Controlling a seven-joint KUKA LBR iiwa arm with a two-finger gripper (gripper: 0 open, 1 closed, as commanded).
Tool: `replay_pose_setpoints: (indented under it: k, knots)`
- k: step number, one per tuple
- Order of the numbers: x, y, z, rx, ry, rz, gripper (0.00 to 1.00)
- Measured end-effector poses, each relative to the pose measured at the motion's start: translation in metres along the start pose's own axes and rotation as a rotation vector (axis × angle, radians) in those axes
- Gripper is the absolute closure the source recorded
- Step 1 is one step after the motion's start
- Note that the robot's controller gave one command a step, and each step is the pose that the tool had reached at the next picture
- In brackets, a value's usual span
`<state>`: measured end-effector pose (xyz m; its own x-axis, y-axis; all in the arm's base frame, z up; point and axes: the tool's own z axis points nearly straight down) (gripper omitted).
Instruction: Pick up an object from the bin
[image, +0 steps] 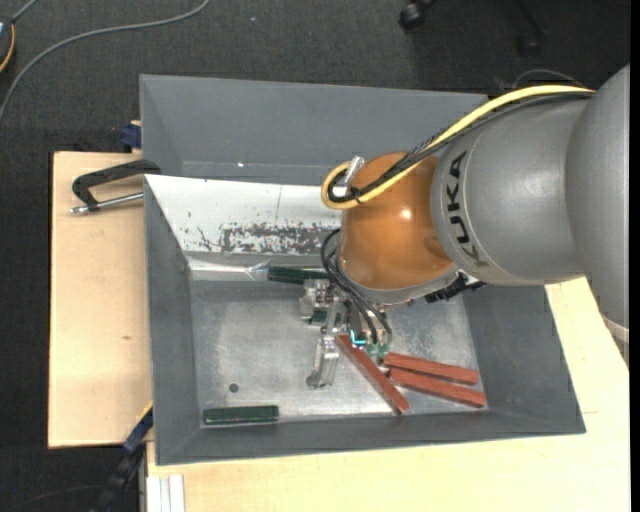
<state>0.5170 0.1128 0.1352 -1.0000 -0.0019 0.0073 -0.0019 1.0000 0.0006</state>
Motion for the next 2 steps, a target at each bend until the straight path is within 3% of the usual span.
replay_pose_setpoints:
  k: [1, 2]
  knots:
    - [-0.04, -0.071, 0.013, 0.003, -0.013, -0.192, 0.0]
    - [-0.038, -0.086, 0.066, -0.001, -0.003, -0.122, 0.0]
